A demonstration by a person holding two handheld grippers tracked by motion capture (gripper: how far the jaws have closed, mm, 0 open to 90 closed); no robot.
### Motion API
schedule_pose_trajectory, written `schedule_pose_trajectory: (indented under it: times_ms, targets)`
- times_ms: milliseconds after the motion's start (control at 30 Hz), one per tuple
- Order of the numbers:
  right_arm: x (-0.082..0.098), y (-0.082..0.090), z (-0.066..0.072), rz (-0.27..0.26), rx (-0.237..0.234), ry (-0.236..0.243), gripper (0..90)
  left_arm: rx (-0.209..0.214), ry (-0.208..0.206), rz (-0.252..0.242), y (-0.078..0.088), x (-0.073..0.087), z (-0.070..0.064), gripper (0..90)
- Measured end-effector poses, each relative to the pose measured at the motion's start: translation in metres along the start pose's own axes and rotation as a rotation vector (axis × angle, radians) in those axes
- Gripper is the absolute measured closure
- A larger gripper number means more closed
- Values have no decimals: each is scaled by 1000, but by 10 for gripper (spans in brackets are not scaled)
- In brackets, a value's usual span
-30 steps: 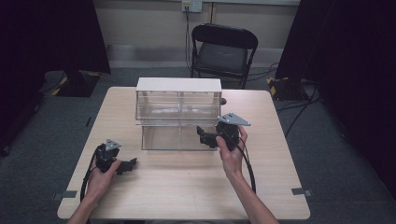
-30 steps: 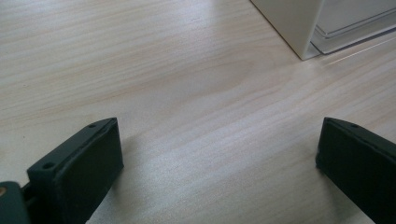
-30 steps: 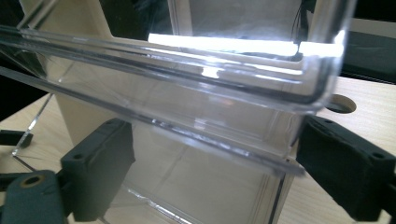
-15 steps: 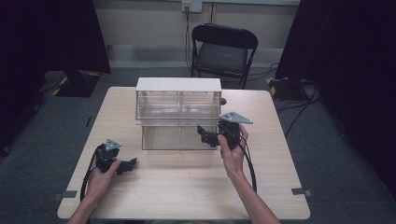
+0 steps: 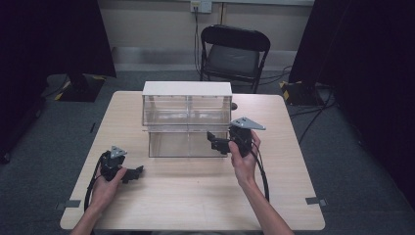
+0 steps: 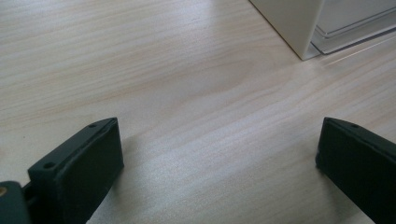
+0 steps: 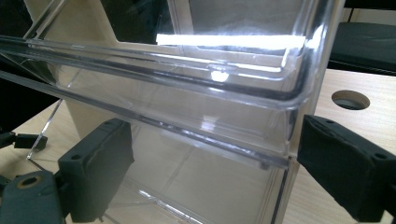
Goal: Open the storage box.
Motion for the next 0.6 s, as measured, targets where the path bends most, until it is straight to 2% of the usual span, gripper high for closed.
schedule_pose_trajectory:
  times_ms: [600]
  targets:
    - [-1, 2, 1, -4, -23, -8, 115, 0, 0, 0, 0, 0, 0, 1]
Point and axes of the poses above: each handheld gripper's, and its own axes: y roughly backward along the jaws, x roughly out of its underside, z roughly to its left, the point moved 10 cm from there along -y, roughly forward along the jaws, and after that the axes turned 2 degrees about y, right-handed, at the moved point
